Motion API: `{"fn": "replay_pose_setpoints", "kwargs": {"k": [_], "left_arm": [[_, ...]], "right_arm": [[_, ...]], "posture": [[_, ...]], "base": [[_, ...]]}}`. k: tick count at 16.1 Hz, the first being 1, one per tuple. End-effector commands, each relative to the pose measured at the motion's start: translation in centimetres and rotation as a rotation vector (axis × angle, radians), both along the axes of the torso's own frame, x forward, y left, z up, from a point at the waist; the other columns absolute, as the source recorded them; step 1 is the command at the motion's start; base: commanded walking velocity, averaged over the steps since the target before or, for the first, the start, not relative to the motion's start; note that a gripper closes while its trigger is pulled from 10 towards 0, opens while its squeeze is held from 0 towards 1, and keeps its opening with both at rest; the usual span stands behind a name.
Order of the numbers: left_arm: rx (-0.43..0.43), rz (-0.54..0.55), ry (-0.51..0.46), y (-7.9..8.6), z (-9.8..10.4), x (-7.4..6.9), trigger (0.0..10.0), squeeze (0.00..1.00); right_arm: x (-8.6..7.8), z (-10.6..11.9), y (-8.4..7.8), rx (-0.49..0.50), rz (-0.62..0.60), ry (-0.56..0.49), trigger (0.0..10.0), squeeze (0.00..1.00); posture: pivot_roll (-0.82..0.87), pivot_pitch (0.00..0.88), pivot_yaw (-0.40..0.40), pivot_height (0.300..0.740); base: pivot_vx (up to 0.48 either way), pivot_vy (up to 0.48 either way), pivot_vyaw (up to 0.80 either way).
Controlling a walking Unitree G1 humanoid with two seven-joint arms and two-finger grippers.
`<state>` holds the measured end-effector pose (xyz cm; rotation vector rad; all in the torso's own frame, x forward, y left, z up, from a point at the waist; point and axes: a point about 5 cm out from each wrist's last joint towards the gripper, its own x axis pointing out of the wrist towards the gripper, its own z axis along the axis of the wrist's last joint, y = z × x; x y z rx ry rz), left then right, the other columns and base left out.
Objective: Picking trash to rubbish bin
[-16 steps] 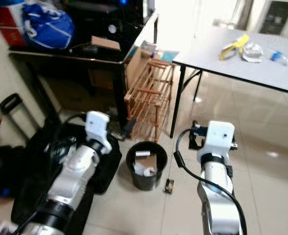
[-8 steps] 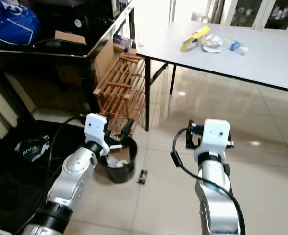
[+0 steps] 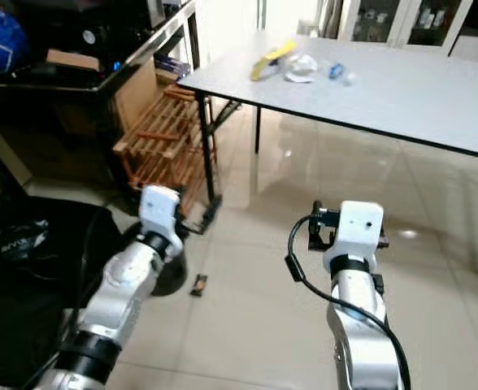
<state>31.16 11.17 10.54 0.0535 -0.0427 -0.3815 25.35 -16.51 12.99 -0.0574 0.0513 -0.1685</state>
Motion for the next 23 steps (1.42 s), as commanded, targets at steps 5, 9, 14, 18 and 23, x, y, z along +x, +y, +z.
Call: {"fn": "replay_pose_setpoints", "kwargs": {"k": [5,9,14,18,23], "left_arm": [[0.017,0.055,-0.004,0.8,-0.2,0.0,10.0,0.00],[0.019,0.098,-0.011,0.7,-0.2,0.1,10.0,0.00],[0.005,0.142,-0.023,1.5,0.4,0.3,10.0,0.00],[0.016,0.183,-0.033,2.0,0.3,0.1,10.0,0.00],[-0.012,0.221,-0.044,1.5,0.4,0.1,10.0,0.00]], "right_arm": [[-0.8,0.0,-1.1,-0.004,0.013,-0.004,10.0,0.00],[-1.0,-0.2,-1.2,0.004,0.037,0.009,10.0,0.00],[-1.0,0.3,-1.4,0.003,0.033,-0.013,10.0,0.00],[-0.8,0.2,-1.3,-0.014,0.049,-0.016,10.0,0.00],[0.2,0.7,-1.0,-0.028,0.116,-0.019,10.0,0.00]], "posture": [[-0.09,0.064,0.038,0.740],[-0.10,0.069,0.035,0.740],[-0.10,0.065,0.039,0.740],[-0.09,0.050,0.031,0.740],[-0.07,0.044,-0.028,0.740]], "base": [[0.000,-0.467,0.00],[0.000,-0.232,0.00],[0.000,0.000,0.00],[0.000,0.000,0.00],[0.000,0.000,0.00]]}}
